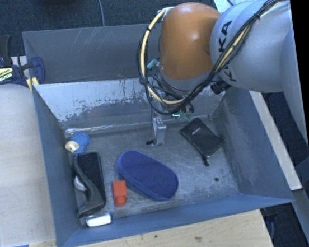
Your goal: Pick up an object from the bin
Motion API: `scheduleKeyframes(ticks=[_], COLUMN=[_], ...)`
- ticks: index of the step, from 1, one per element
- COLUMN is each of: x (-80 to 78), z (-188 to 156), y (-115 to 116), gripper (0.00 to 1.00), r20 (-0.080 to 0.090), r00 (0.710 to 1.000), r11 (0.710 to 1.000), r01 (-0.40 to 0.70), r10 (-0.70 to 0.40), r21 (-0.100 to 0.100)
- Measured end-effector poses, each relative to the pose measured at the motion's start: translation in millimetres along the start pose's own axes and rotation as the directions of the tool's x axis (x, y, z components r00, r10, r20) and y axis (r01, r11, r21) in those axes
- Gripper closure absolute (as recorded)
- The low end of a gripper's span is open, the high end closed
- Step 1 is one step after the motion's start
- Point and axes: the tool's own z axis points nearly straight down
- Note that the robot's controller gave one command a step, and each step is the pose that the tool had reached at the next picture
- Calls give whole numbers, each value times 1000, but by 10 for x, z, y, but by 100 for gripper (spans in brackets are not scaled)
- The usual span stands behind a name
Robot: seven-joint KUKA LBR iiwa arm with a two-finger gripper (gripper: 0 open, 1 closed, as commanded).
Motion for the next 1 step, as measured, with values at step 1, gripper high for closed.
scheduleKeyframes(ticks=[1], x=[341], z=[1013], y=[239], gripper=[0], r20=[4], r00=[906], r11=[906], r01=[422], r10=[-422], r21=[4])
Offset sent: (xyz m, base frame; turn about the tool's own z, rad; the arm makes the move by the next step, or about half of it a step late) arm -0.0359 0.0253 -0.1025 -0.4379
